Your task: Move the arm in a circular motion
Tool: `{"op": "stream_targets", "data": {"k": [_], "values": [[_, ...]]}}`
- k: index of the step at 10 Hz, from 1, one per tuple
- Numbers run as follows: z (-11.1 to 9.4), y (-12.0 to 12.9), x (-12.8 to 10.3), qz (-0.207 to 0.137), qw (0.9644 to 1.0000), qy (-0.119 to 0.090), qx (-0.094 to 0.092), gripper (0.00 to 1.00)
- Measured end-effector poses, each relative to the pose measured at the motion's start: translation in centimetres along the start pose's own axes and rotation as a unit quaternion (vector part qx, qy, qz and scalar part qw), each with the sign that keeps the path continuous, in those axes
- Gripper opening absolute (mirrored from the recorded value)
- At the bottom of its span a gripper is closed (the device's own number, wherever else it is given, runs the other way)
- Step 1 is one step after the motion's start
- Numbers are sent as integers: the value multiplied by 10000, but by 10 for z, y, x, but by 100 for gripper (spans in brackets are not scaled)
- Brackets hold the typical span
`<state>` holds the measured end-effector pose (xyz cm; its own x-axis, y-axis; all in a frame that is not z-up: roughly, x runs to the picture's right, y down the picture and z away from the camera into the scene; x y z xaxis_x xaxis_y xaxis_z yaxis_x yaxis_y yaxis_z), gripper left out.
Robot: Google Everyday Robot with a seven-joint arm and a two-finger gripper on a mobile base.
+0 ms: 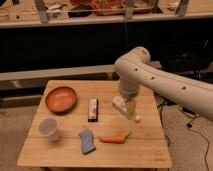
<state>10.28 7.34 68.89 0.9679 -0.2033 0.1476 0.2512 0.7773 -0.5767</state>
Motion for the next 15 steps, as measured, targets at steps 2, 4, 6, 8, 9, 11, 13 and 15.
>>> {"op": "stream_targets", "data": {"k": [2,4,6,8,9,11,13,15], "values": [[1,0,4,29,10000,-22,-11,80],[7,-2,18,161,9998,-149,10,80],[12,-10,51,254,9993,-262,80,80],[20,-24,101,386,9986,-344,144,80],[22,-27,111,435,9984,-340,147,80],[31,-30,131,595,9979,-259,64,80],[25,-16,122,589,9982,-78,14,80],[14,13,98,555,9984,121,34,80]]}}
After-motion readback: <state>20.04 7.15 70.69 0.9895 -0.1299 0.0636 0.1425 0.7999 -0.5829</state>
